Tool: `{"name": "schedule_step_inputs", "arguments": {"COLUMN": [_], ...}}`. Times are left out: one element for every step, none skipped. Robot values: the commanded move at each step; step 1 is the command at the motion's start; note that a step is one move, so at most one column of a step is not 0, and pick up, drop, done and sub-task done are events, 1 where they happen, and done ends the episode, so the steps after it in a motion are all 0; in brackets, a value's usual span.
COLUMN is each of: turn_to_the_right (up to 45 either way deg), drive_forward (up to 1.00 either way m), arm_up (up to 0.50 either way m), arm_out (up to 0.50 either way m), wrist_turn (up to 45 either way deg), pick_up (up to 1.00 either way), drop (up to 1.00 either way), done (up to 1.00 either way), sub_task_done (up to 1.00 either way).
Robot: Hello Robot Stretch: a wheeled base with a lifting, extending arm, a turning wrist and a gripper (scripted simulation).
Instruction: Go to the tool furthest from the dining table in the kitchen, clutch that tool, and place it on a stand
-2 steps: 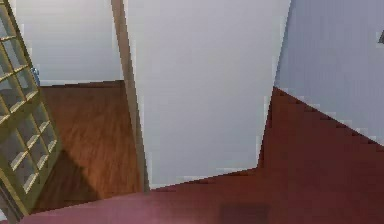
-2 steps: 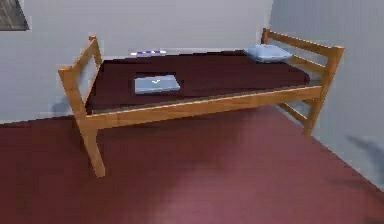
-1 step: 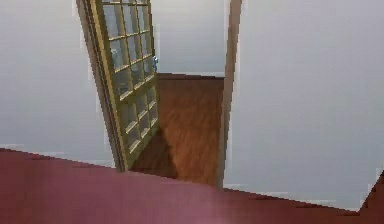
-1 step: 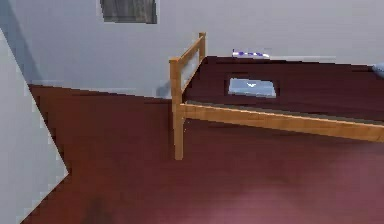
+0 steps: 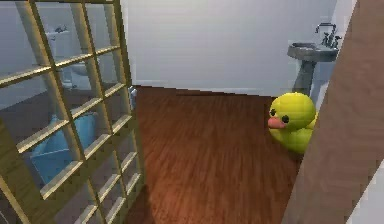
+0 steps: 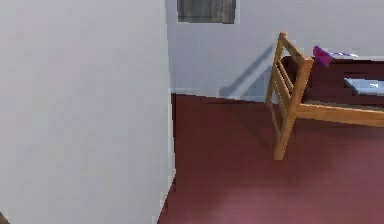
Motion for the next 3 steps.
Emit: {"name": "schedule_step_inputs", "arguments": {"turn_to_the_right": [0.0,0.0,-18.0], "drive_forward": [0.35,1.00,0.00], "arm_up": [0.00,0.00,0.00], "arm_out": [0.00,0.00,0.00], "wrist_turn": [0.0,0.0,0.0], "pick_up": [0.00,0.00,0.00], "drop": [0.00,0.00,0.00], "done": [0.00,0.00,0.00], "sub_task_done": [0.00,0.00,0.00]}}
